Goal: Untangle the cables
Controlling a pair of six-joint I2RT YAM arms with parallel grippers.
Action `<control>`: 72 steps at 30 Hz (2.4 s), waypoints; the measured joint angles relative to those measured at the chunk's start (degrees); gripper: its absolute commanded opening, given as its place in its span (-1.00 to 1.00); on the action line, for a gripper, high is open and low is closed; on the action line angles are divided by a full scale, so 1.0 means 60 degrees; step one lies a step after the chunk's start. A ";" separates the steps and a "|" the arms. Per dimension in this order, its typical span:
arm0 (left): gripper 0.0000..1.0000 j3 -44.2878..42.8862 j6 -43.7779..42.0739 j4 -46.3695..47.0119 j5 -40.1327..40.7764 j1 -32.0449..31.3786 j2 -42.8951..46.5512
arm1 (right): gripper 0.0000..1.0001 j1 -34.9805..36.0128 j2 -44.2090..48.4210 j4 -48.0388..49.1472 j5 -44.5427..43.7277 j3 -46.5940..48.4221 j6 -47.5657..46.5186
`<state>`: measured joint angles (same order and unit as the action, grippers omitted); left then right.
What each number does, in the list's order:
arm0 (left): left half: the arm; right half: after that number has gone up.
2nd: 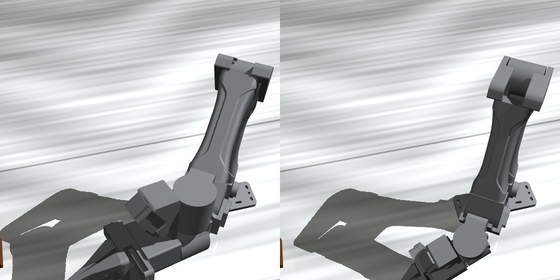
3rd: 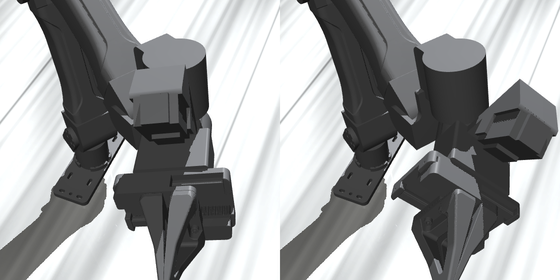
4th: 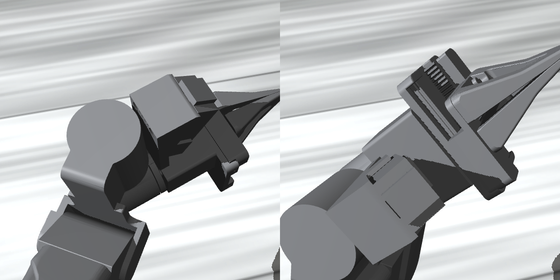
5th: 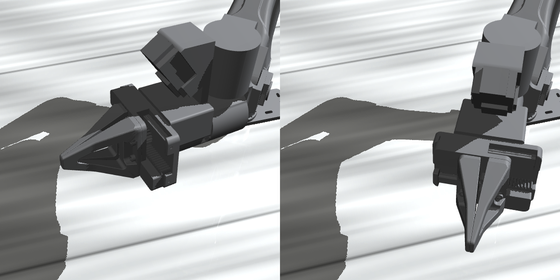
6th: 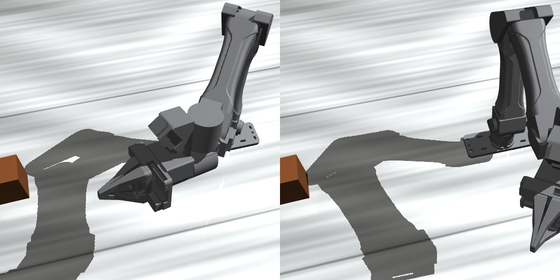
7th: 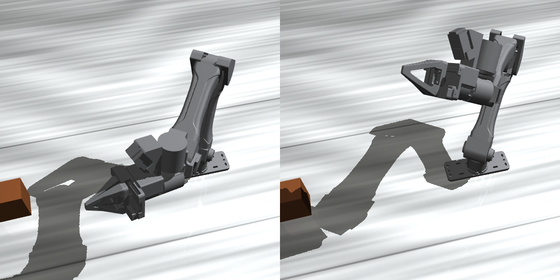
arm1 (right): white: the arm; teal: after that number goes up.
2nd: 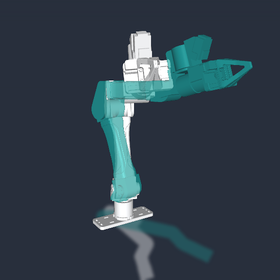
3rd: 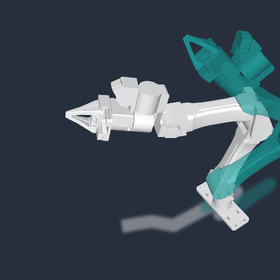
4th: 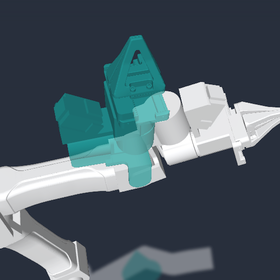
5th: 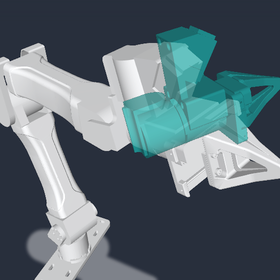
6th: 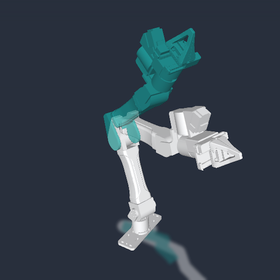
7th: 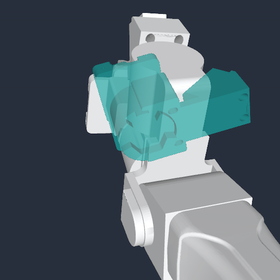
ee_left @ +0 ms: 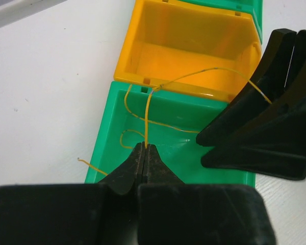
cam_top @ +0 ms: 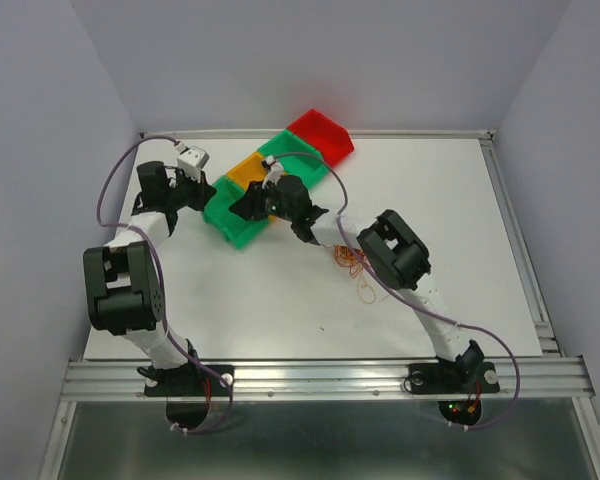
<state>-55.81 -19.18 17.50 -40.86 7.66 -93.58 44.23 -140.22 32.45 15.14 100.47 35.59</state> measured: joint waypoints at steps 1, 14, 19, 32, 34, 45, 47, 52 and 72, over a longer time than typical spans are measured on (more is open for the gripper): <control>-1.00 0.0000 -0.0033 0.0004 0.0062 -0.0040 0.0000 | 0.09 0.0018 0.0062 -0.0036 -0.0040 -0.0004 -0.0146; -1.00 0.0004 -0.0291 -0.0015 0.0823 -0.0346 0.0000 | 0.23 0.0619 0.2135 -0.1038 -0.1898 -0.0703 -0.1825; -1.00 0.0015 -0.0459 -0.0095 0.1107 -0.0368 0.0000 | 0.10 0.0645 0.2342 -0.1056 -0.2422 -0.1195 -0.2058; -1.00 0.0011 -0.0943 -0.0831 0.1785 -0.0721 -0.0251 | 0.14 0.0641 0.2758 -0.1053 -0.3472 -0.2528 -0.2160; -1.00 0.0011 -0.0951 -0.0871 0.1887 -0.0721 -0.0262 | 0.20 0.0641 0.2856 -0.1042 -0.3595 -0.2539 -0.2171; -1.00 0.0011 -0.0936 -0.0816 0.2040 -0.0674 -0.0262 | 0.35 0.0641 0.3566 -0.0973 -0.4459 -0.3585 -0.2255; -1.00 0.0011 -0.0936 -0.0816 0.2040 -0.0652 -0.0262 | 0.35 0.0641 0.3723 -0.0987 -0.4659 -0.3821 -0.2302; -1.00 0.0011 -0.0933 -0.0812 0.2040 -0.0634 -0.0262 | 0.40 0.0641 0.3974 -0.0980 -0.5118 -0.4244 -0.2433; -1.00 0.0011 -0.0984 -0.0860 0.1956 -0.0634 -0.0262 | 0.32 0.0645 0.4470 -0.1024 -0.5217 -0.5060 -0.2728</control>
<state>-55.75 -25.08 12.34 -29.12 3.86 -95.15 48.10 -113.40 26.30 -16.16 70.11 19.22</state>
